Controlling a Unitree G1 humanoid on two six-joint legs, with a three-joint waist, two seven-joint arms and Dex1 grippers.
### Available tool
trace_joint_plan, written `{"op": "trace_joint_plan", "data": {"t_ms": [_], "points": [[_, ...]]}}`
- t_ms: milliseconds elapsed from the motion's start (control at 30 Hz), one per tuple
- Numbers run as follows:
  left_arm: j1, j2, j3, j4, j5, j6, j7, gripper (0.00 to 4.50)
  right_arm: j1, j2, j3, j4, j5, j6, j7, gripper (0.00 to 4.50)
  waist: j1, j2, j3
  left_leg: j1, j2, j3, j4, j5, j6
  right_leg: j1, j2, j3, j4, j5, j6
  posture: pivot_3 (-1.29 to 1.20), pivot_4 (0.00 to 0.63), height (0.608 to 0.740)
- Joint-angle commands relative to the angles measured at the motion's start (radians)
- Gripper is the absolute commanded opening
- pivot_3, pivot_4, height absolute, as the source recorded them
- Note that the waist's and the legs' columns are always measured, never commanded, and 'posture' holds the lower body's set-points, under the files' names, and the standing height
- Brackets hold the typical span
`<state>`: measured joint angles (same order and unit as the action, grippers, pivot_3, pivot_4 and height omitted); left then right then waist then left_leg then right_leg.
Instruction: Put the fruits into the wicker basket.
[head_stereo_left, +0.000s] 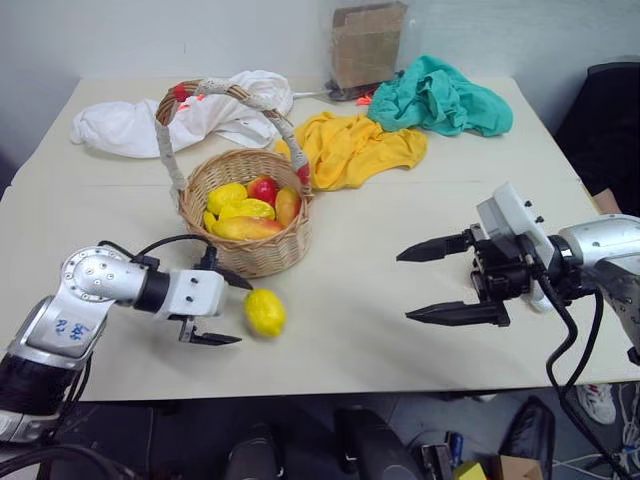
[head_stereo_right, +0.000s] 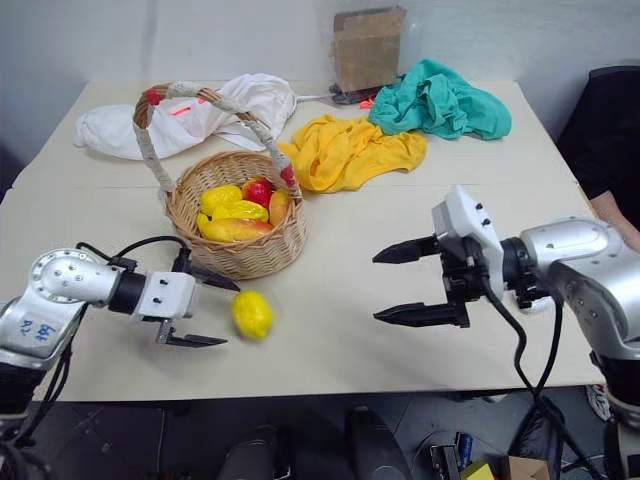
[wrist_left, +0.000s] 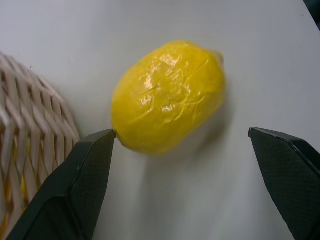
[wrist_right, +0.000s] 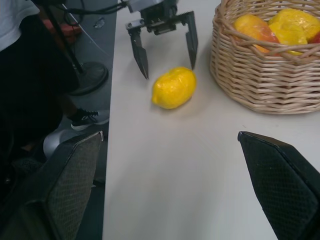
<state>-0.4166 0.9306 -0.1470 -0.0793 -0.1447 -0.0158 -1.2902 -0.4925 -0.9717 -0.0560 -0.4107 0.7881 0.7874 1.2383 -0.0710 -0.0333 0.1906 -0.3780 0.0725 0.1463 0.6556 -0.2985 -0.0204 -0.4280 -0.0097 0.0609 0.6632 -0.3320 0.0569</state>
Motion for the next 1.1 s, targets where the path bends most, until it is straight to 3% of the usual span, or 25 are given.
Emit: {"op": "trace_joint_plan", "data": {"t_ms": [33, 167, 200, 300, 533, 833, 933, 1100], "points": [[-0.048, -0.046, -0.058, 0.034, 0.044, -0.037, -0.006, 4.50, 0.030, -0.003, -0.065, -0.069, 0.048, 0.014, -0.040, 4.47, -0.003, 0.000, 0.000, 0.000, 0.000, 0.000, 0.001, 0.000, 0.001, 0.000, 0.000, 0.000, 0.001, 0.000, 0.000, 0.00, 0.150, 0.740], [-0.070, -0.082, -0.106, 0.065, 0.074, -0.049, -0.024, 4.50, 0.063, -0.008, -0.101, -0.108, 0.086, 0.035, -0.079, 4.47, -0.010, 0.000, 0.000, 0.000, 0.000, 0.000, 0.006, -0.001, 0.001, 0.001, 0.000, 0.001, 0.006, 0.000, 0.001, 0.00, 0.150, 0.740], [-0.073, -0.087, -0.109, 0.069, 0.075, -0.048, -0.025, 4.30, 0.069, -0.009, -0.106, -0.113, 0.090, 0.036, -0.085, 4.49, -0.010, 0.000, 0.000, 0.000, 0.000, 0.000, 0.007, -0.001, 0.001, 0.001, 0.000, 0.001, 0.007, 0.000, 0.001, 0.00, 0.150, 0.740], [-0.072, -0.101, -0.107, 0.070, 0.066, -0.045, -0.033, 3.59, 0.084, -0.012, -0.119, -0.121, 0.096, 0.035, -0.102, 4.50, -0.011, 0.000, 0.000, 0.001, 0.000, -0.001, 0.009, -0.001, 0.001, 0.001, 0.000, 0.001, 0.010, 0.000, 0.001, 0.00, 0.150, 0.740], [-0.057, -0.114, -0.092, 0.050, 0.068, -0.024, -0.005, 1.37, 0.096, -0.016, -0.120, -0.119, 0.089, 0.021, -0.112, 4.50, -0.008, 0.000, 0.000, 0.001, 0.000, -0.001, 0.009, -0.001, 0.001, 0.001, 0.000, 0.001, 0.010, 0.000, 0.001, 0.00, 0.150, 0.740], [0.014, -0.073, -0.030, -0.037, 0.025, 0.055, 0.015, 1.37, 0.069, -0.018, -0.098, -0.085, 0.073, 0.004, -0.096, 4.50, -0.009, 0.000, 0.000, 0.001, 0.001, -0.001, 0.009, -0.001, 0.001, 0.001, 0.000, 0.001, 0.010, 0.000, 0.001, 0.00, 0.150, 0.740], [0.004, -0.063, -0.016, -0.023, 0.044, 0.042, 0.038, 1.97, 0.055, -0.010, -0.083, -0.075, 0.063, 0.000, -0.100, 4.50, -0.008, 0.000, 0.000, 0.001, 0.000, -0.001, 0.009, -0.001, 0.001, 0.001, 0.000, 0.001, 0.010, 0.000, 0.001, 0.00, 0.150, 0.740], [-0.028, -0.069, 0.034, -0.080, -0.038, 0.065, 0.038, 3.54, 0.053, -0.010, -0.085, -0.072, 0.065, 0.005, -0.097, 4.50, -0.008, 0.000, 0.000, 0.001, 0.000, -0.001, 0.009, -0.001, 0.001, 0.001, 0.000, 0.001, 0.010, 0.000, 0.001, 0.00, 0.150, 0.740]]}}
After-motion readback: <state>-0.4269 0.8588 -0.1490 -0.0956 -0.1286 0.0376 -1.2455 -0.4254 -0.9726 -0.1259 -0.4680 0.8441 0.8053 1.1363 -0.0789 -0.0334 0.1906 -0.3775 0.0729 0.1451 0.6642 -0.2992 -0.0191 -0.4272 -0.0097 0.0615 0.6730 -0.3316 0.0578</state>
